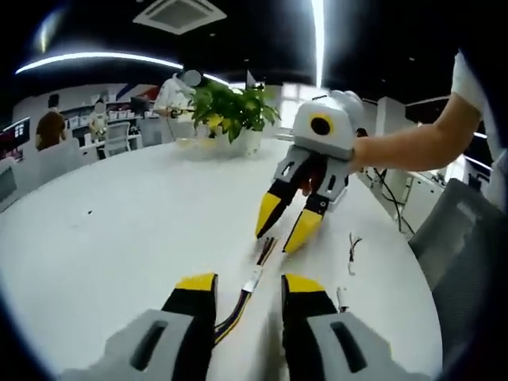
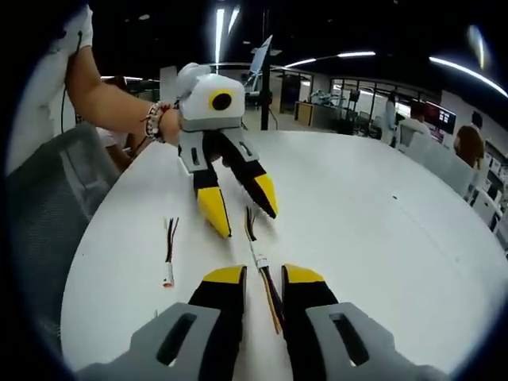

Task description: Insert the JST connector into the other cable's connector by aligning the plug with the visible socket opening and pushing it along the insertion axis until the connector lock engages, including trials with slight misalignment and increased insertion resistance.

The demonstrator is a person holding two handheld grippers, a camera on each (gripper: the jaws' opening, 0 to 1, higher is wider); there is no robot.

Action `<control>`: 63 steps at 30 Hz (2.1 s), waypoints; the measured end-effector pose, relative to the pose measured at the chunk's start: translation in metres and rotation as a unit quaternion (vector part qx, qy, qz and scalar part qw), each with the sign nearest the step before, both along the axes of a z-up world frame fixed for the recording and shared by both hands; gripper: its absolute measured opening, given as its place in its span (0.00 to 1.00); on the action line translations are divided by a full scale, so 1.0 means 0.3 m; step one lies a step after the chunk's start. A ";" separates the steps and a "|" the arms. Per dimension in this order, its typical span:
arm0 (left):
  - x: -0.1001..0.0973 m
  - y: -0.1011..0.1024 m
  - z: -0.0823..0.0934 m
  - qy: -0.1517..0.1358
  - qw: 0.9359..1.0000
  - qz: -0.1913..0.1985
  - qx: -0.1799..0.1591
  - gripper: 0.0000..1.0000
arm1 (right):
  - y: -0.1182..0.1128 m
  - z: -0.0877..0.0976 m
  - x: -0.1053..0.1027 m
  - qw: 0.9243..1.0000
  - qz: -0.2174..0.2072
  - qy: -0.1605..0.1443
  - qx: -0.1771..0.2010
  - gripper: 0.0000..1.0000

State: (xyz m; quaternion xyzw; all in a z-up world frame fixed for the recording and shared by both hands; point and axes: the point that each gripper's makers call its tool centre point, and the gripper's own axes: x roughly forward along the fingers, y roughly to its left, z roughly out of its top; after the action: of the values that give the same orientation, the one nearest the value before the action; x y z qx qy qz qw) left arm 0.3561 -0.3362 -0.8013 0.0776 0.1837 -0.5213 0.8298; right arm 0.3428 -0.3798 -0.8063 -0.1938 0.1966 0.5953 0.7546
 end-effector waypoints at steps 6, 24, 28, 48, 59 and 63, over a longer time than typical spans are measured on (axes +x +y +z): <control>-0.055 0.000 0.069 -0.019 1.000 -0.004 -0.004 0.33 | -0.022 0.086 -0.039 1.000 -0.019 -0.018 0.012 0.16; -0.207 0.014 0.132 -0.033 0.999 -0.010 -0.013 0.33 | -0.020 0.149 -0.187 0.999 -0.028 -0.019 0.024 0.20; -0.241 -0.008 0.107 -0.020 1.000 -0.017 -0.016 0.33 | -0.020 0.122 -0.224 1.000 -0.019 -0.011 0.013 0.20; -0.307 -0.087 -0.112 0.002 0.998 -0.049 0.039 0.24 | -0.099 -0.068 -0.311 0.998 -0.025 0.046 -0.020 0.18; -0.317 -0.110 -0.138 -0.002 0.997 -0.061 0.047 0.19 | -0.128 -0.116 -0.320 0.998 -0.034 0.053 -0.017 0.13; -0.314 -0.113 -0.136 -0.007 0.997 -0.062 0.046 0.17 | -0.130 -0.134 -0.321 0.998 -0.035 0.054 -0.019 0.12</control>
State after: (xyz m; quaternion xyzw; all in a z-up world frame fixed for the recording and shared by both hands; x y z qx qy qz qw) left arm 0.2620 -0.3701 -0.8422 0.1305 0.1960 -0.5619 0.7930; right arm 0.2464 -0.4188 -0.8466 -0.1690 0.2549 0.5741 0.7595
